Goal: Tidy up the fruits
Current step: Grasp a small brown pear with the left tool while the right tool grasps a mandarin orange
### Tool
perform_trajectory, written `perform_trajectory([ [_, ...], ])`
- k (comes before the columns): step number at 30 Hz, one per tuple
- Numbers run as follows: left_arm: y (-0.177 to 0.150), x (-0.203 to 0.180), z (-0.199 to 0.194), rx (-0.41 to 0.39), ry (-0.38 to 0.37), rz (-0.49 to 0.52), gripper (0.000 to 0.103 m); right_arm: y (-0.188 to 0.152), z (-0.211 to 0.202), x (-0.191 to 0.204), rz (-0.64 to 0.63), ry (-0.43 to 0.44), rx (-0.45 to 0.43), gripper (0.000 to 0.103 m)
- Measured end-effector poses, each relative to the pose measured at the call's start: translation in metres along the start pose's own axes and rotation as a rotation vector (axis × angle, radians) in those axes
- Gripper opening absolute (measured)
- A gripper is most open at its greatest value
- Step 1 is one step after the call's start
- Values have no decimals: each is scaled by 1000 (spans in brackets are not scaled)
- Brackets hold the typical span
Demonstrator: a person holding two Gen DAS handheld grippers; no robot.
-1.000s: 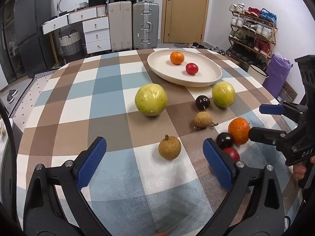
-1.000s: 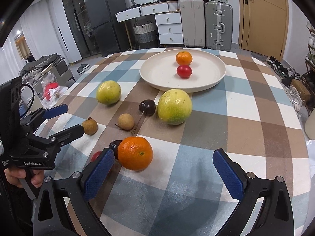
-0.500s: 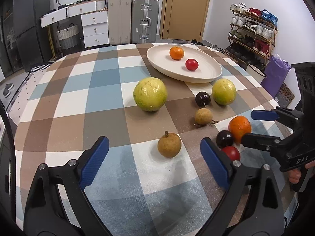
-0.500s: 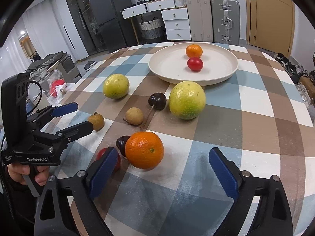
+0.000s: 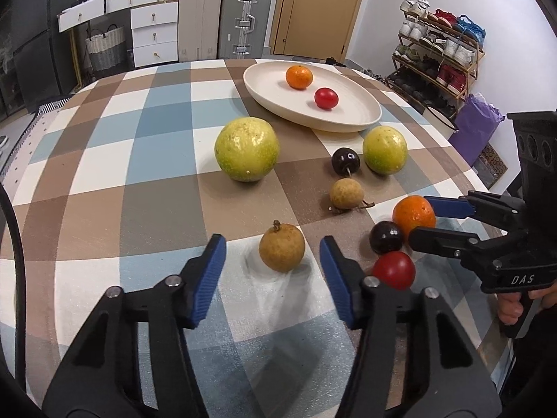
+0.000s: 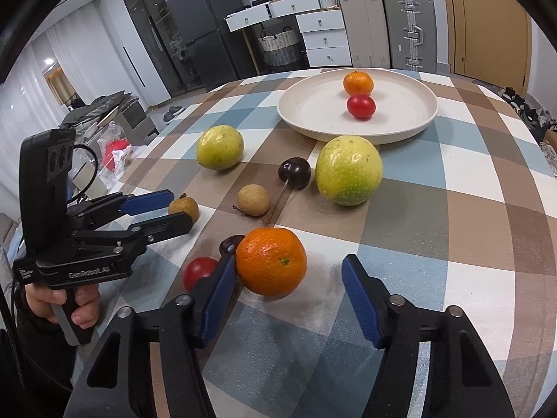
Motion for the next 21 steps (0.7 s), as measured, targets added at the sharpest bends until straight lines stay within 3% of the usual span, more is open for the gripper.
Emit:
perform_trajectory([
  [6,0,-6,4,16,-14,14,24,-1,-2,5,-17,13,-5,52],
  [21,0,-8,-6,-29,-28,25,24,-2,-3,7,-9,48,-14,42],
])
Point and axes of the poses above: each gripper's, at about its wrist camera, not at the fingertips, and z roughly the way its jaws point, x to its left, y to its top, the point moved 6 cm from there along z, roughly the way its jaws point
